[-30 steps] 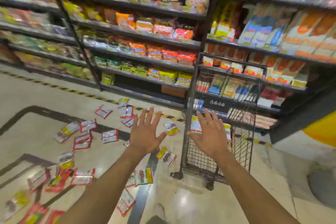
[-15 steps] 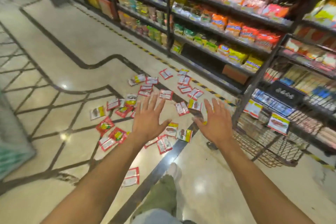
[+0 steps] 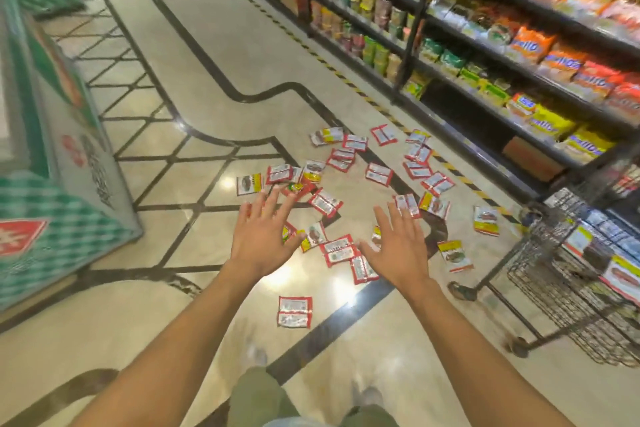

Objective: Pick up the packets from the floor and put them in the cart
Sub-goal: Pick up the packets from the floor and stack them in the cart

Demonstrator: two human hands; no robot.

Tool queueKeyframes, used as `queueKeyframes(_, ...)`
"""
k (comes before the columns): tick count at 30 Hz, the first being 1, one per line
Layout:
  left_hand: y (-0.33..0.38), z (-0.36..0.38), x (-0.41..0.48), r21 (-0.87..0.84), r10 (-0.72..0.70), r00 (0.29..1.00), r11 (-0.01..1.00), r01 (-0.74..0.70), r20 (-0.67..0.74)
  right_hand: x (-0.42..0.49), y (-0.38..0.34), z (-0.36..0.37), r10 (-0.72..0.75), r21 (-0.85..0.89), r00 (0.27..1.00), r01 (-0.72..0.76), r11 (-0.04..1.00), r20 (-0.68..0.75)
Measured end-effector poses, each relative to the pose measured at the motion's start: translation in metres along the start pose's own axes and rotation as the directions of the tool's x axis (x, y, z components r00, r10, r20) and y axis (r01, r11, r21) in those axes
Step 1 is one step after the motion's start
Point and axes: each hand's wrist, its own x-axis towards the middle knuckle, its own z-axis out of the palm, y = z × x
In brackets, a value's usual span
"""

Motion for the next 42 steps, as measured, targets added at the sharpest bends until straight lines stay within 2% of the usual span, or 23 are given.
queueKeyframes(8,-0.130,0.044,0.038,-0.046,0.024,0.986,0.999,-0.017,0.162,0.056,-0.104,0.061,0.026,-0.019,0.993,-0.024,1.000,0.118)
queueKeyframes(16,-0.198,0.147,0.082,-0.064,-0.005,0.956,0.998,0.025,0.293,0.119,-0.145,0.176,0.004,-0.008,0.939,-0.001,1.000,0.344)
queueKeyframes(20,-0.217,0.239,0.100,-0.113,-0.029,0.942,0.991,0.071,0.334,0.159,-0.140,0.286,-0.073,0.025,0.874,0.069,0.997,0.480)
queueKeyframes(24,-0.230,0.353,0.123,-0.161,-0.072,0.926,0.977,0.140,0.370,0.200,-0.130,0.430,-0.143,0.056,0.768,0.139,0.989,0.624)
queueKeyframes(27,-0.236,0.454,0.133,-0.181,-0.106,0.923,0.966,0.183,0.371,0.224,-0.123,0.546,-0.177,0.059,0.715,0.187,0.981,0.677)
queueKeyframes(32,-0.236,0.628,0.131,-0.205,-0.172,0.883,0.937,0.284,0.437,0.246,-0.101,0.732,-0.227,0.069,0.679,0.252,0.965,0.698)
queueKeyframes(37,-0.231,0.757,0.120,-0.224,-0.203,0.826,0.904,0.365,0.526,0.250,-0.085,0.873,-0.261,0.084,0.633,0.297,0.951,0.728)
queueKeyframes(42,-0.237,0.817,0.115,-0.236,-0.193,0.800,0.893,0.383,0.568,0.228,-0.078,0.941,-0.241,-0.087,0.699,0.398,0.913,0.674)
